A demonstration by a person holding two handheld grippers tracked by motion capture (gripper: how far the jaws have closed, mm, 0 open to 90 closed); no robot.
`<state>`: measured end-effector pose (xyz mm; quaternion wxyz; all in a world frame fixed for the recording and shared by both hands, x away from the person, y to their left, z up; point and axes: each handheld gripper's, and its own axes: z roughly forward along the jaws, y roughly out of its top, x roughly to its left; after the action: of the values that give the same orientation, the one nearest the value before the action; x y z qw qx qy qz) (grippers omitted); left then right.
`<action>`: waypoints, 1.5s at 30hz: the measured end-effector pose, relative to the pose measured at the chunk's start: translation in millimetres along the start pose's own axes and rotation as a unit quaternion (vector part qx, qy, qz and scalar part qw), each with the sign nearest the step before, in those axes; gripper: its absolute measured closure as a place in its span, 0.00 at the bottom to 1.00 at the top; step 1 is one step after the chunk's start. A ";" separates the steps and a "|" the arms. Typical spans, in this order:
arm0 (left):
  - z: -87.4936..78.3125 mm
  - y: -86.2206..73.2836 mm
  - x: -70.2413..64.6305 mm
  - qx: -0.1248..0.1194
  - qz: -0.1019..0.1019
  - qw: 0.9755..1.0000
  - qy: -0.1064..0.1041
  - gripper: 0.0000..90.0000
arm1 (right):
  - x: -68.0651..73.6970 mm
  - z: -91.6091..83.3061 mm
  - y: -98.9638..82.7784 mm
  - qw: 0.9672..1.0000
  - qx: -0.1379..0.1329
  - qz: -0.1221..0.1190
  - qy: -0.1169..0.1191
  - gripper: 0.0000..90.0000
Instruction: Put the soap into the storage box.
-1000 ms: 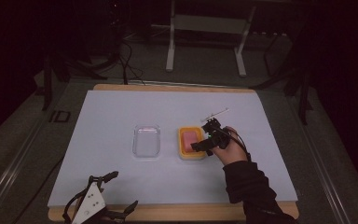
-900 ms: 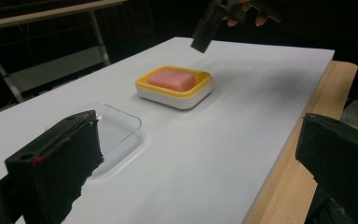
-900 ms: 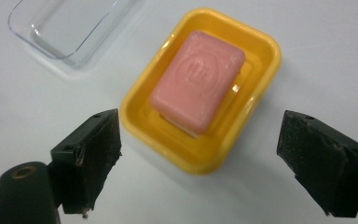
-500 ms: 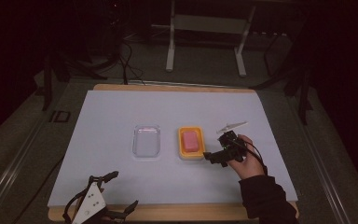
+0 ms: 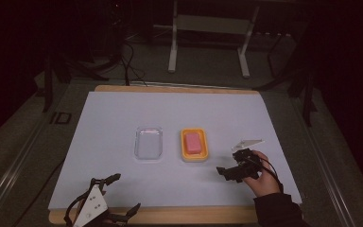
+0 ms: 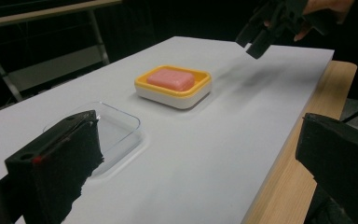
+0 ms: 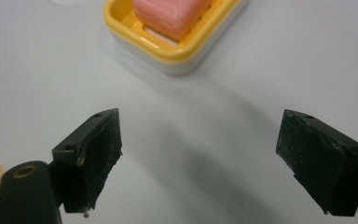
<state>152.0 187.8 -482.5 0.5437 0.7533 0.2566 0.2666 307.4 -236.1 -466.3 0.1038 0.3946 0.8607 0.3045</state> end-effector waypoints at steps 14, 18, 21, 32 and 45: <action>0.2 -0.1 -0.4 0.000 0.002 1.000 -0.002 0.01 | -10.9 -11.7 -31.3 0.999 -0.033 -0.006 0.005 0.15; 0.0 -0.3 -0.6 0.001 0.003 1.000 -0.002 0.01 | -12.3 -13.7 -39.3 0.999 -0.041 -0.010 -0.002 0.15; 0.2 -0.4 -1.0 0.002 0.003 1.000 -0.003 0.01 | -12.7 -15.9 -44.7 0.999 -0.048 -0.009 0.004 0.15; -0.6 0.3 -1.1 0.002 0.005 1.000 -0.007 0.01 | -13.9 -19.3 -60.0 0.998 -0.063 -0.001 0.015 0.15; -0.2 0.9 -1.8 0.002 0.004 1.000 -0.011 0.01 | -14.2 -13.6 -60.5 0.998 -0.056 -0.003 0.000 0.15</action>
<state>150.7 186.6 -481.8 0.5441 0.7580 0.2482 0.2604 273.9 -283.1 -493.1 0.1264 0.3860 0.8432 0.3523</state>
